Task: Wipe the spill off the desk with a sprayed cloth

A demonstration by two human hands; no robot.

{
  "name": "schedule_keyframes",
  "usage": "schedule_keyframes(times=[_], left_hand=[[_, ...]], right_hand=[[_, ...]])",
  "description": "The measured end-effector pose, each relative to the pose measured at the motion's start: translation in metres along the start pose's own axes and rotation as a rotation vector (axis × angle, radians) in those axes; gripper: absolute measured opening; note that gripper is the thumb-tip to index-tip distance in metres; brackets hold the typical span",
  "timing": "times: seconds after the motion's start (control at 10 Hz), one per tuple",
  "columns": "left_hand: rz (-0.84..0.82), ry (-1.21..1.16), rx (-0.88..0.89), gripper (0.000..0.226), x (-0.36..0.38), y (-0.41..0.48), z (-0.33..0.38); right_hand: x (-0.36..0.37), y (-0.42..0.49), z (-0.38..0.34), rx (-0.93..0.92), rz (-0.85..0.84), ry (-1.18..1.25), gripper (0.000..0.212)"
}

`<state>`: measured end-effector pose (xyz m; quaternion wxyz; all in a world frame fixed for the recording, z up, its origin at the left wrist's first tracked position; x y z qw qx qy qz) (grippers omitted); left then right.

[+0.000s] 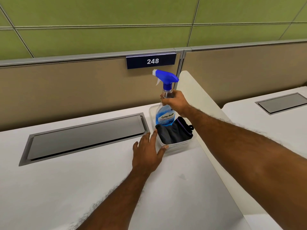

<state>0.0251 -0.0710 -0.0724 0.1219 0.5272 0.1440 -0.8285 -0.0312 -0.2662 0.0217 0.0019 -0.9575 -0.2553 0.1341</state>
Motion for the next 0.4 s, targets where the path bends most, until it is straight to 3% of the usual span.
schedule_keyframes(times=[0.2,0.3,0.4], left_hand=[[-0.023,0.0,-0.031,0.08,-0.001,-0.001,0.0],[-0.013,0.0,-0.026,0.081,-0.008,-0.007,0.003],[0.005,0.057,-0.032,0.081,-0.02,-0.013,-0.005]], right_hand=[[-0.005,-0.008,0.01,0.067,-0.035,0.002,0.04],[-0.011,-0.018,0.008,0.101,-0.065,-0.087,0.063],[-0.021,-0.03,0.011,0.136,0.014,-0.131,0.089]])
Point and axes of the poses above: each hand's wrist, its own y-axis towards the middle knuckle, its own x-axis out of the palm, z = x × y, the point moved 6 cm from there along y, towards the middle knuckle, and after that the axes turned 7 degrees about y, right-handed, at the moved point
